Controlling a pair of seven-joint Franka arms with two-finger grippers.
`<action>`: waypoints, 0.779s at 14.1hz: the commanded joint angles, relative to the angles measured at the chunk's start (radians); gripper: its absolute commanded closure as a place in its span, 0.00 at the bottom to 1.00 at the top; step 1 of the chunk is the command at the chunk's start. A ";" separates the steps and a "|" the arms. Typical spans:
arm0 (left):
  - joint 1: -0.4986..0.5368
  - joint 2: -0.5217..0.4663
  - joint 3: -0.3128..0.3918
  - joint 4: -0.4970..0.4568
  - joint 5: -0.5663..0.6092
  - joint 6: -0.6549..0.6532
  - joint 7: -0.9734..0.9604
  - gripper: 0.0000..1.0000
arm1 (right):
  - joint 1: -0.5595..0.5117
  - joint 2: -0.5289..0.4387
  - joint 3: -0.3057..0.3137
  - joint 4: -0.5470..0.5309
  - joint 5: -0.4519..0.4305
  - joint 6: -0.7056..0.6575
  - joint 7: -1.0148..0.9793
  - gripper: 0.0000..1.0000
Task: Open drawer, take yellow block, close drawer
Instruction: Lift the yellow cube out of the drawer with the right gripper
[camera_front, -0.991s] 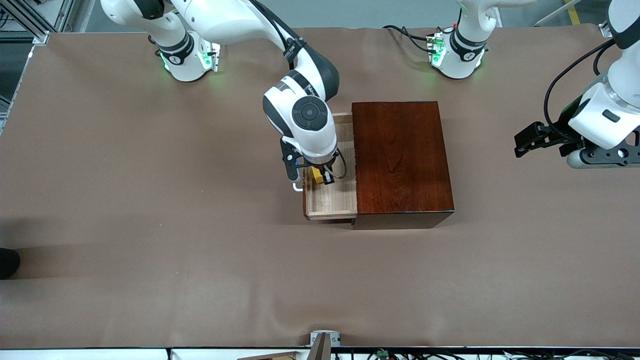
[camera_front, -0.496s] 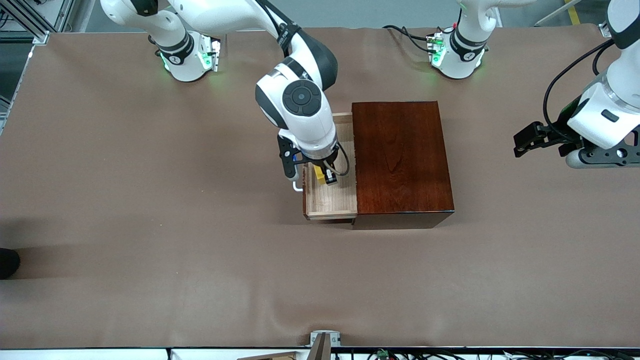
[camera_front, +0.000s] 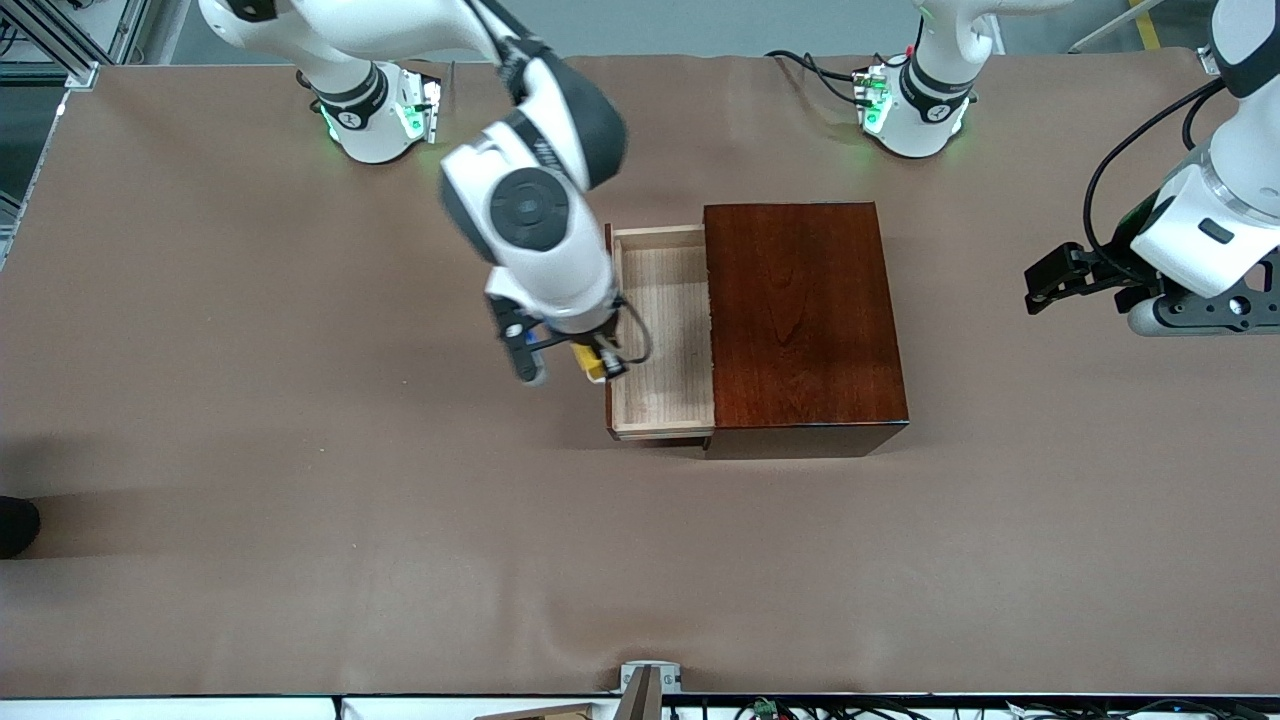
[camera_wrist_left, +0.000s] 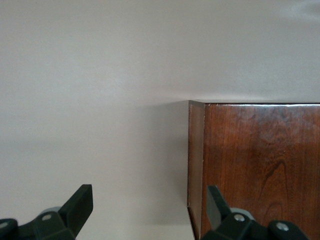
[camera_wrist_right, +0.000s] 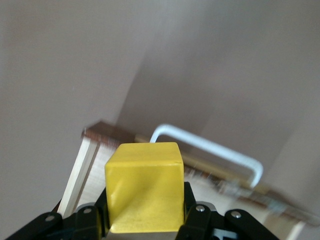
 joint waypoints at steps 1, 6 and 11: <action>0.000 -0.004 -0.002 -0.003 -0.003 0.011 0.012 0.00 | -0.071 -0.113 0.013 -0.149 0.005 -0.008 -0.165 1.00; -0.006 -0.003 -0.003 -0.003 -0.003 0.012 0.013 0.00 | -0.190 -0.252 0.009 -0.377 0.000 0.044 -0.497 1.00; -0.017 -0.001 -0.064 -0.002 -0.004 0.026 0.013 0.00 | -0.301 -0.305 0.006 -0.491 -0.008 0.075 -0.782 1.00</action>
